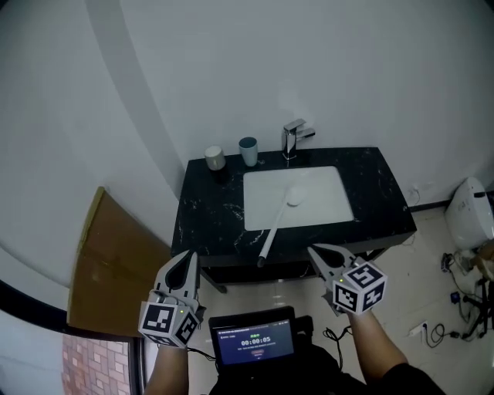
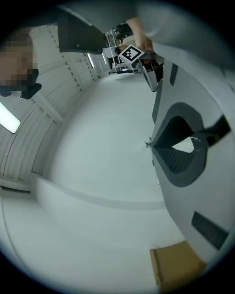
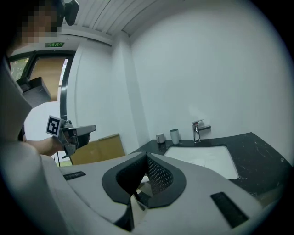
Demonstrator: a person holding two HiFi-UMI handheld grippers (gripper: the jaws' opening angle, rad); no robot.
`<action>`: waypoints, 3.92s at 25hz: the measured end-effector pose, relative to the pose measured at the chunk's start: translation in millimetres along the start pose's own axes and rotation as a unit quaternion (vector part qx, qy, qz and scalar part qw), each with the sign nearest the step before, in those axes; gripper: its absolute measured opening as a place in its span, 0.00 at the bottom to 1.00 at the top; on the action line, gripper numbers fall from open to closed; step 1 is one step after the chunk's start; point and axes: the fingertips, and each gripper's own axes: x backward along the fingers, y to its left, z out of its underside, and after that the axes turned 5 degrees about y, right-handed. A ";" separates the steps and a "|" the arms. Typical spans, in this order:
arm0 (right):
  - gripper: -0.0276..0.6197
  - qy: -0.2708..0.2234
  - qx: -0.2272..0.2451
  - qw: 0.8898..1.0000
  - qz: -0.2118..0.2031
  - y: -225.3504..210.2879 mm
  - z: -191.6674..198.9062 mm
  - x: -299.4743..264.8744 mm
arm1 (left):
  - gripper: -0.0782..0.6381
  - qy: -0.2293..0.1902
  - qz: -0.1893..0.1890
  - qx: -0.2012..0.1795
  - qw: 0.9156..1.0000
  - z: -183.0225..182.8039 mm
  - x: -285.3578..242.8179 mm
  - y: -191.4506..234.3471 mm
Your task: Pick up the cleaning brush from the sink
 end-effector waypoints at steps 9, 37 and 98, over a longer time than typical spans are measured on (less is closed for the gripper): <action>0.06 0.006 -0.028 0.998 0.057 24.0 -4.7 -62.9 | 0.11 0.006 0.053 -0.024 0.998 2.0 -45.4 73.3; 0.16 0.303 0.066 0.937 0.161 -58.6 0.7 -265.0 | 0.11 0.113 0.254 -0.105 0.955 46.4 -226.2 211.0; 0.13 0.409 -0.343 0.801 0.271 -198.1 135.2 -322.6 | 0.12 0.348 0.191 0.046 0.917 156.0 -382.8 192.4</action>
